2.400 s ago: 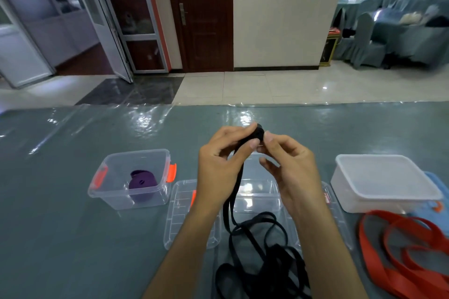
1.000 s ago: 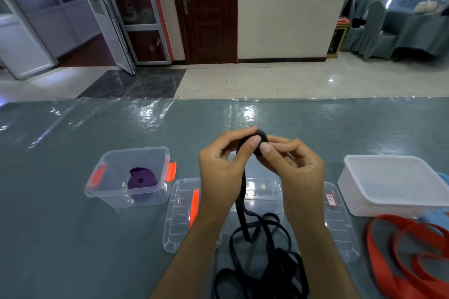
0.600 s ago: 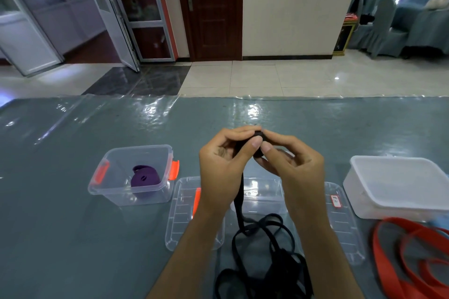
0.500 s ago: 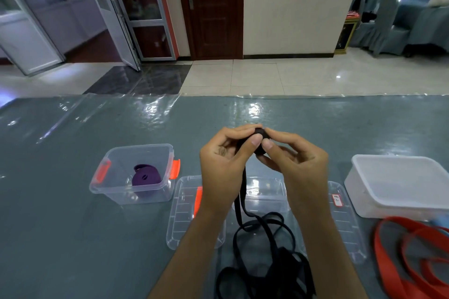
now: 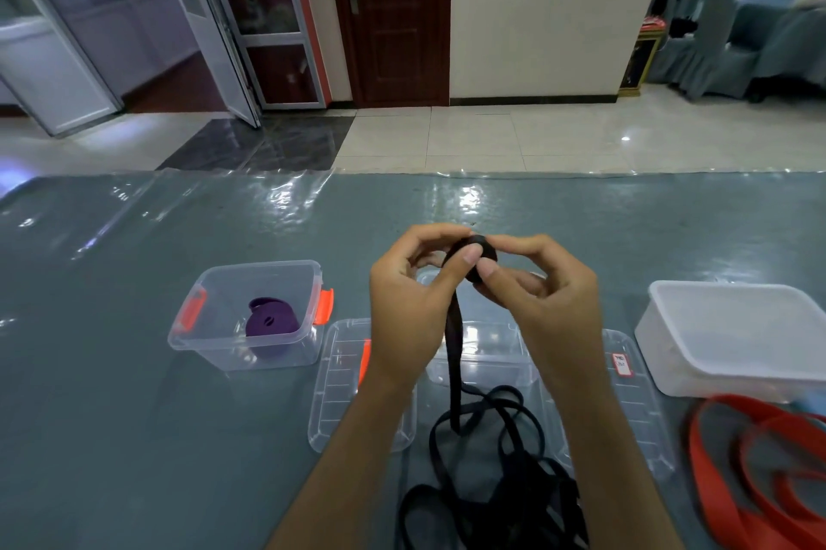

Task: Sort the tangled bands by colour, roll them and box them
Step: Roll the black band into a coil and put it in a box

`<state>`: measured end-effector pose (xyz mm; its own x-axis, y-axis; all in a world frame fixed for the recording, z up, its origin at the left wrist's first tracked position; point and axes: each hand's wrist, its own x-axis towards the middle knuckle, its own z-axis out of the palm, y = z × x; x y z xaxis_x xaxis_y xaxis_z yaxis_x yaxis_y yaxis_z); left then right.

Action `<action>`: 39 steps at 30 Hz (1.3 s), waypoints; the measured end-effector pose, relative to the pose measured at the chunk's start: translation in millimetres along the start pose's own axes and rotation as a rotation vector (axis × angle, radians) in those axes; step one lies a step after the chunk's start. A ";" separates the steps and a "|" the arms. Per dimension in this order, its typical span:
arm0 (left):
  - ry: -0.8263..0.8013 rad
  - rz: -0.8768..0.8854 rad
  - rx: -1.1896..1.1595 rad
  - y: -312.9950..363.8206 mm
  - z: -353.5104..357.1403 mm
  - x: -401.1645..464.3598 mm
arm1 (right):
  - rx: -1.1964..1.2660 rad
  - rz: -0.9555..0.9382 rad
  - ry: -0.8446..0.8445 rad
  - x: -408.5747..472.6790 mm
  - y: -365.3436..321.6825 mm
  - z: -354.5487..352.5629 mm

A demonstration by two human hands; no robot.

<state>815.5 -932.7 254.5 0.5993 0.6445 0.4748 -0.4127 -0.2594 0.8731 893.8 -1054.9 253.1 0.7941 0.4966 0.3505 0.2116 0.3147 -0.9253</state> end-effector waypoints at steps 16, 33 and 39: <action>-0.121 -0.051 -0.135 6.5 -3.6 -16.1 | 0.118 0.025 0.101 -10.1 -19.7 -12.8; -0.092 -0.081 -0.148 4.7 5.1 -20.6 | 0.159 0.071 0.134 -31.0 -12.0 -11.7; -0.236 -0.009 -0.039 3.7 -5.4 -11.7 | 0.186 0.052 0.090 -26.4 -11.3 -15.3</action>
<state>803.3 -937.3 251.6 0.7448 0.4598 0.4836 -0.4299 -0.2235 0.8748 879.1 -1083.9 252.1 0.8508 0.4439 0.2811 0.0669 0.4391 -0.8960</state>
